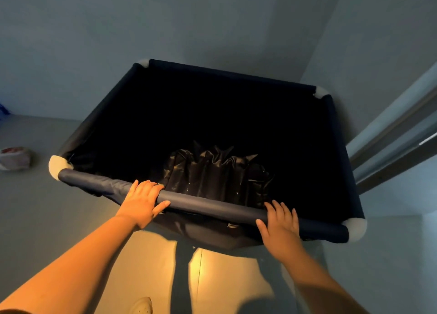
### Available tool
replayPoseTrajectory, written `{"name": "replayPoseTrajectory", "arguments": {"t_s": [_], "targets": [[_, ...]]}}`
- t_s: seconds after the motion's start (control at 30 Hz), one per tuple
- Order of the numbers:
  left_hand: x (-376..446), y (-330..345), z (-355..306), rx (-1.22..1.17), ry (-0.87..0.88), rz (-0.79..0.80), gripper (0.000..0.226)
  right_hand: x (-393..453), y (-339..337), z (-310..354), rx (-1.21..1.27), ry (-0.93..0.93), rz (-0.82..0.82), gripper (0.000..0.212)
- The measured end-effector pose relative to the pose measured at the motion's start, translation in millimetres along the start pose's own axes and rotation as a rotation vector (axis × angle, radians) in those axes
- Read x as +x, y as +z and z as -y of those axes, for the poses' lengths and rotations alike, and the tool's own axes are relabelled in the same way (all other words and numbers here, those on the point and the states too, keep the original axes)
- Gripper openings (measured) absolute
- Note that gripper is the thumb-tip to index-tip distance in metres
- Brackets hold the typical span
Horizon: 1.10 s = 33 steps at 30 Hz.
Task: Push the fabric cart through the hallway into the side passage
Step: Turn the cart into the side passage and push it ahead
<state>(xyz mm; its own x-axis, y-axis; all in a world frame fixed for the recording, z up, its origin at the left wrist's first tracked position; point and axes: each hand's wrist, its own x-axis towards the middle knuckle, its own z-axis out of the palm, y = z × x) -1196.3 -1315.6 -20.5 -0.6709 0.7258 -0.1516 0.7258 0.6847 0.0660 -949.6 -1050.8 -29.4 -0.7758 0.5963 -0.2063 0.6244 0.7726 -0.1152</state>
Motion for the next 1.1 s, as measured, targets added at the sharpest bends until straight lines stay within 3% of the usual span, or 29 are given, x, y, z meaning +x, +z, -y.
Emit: {"name": "replayPoseTrajectory", "arguments": {"t_s": [0.27,0.43,0.73,0.87,0.97,1.1], "targets": [[25.0,-6.6,78.1,-0.012,0.1,-0.053,0.102,13.1,3.9,76.9,0.013,0.092,0.033,0.059],[39.0,-7.0,133.0,0.04,0.138,-0.038,0.058,23.5,5.3,128.9,0.008,0.123,0.03,0.059],[43.2,-7.6,221.8,0.055,0.05,-0.084,0.057,43.9,18.0,225.2,-0.102,0.116,-0.024,0.062],[41.0,-7.8,257.8,0.024,-0.008,-0.112,0.056,51.0,20.7,268.6,-0.109,0.041,-0.132,0.084],[41.0,-10.7,287.9,0.025,-0.023,-0.128,0.054,57.2,27.3,293.1,-0.122,-0.033,-0.158,0.053],[38.1,-12.4,324.1,-0.008,-0.043,-0.155,0.051,64.0,34.3,311.9,-0.158,-0.221,-0.174,0.057]]}}
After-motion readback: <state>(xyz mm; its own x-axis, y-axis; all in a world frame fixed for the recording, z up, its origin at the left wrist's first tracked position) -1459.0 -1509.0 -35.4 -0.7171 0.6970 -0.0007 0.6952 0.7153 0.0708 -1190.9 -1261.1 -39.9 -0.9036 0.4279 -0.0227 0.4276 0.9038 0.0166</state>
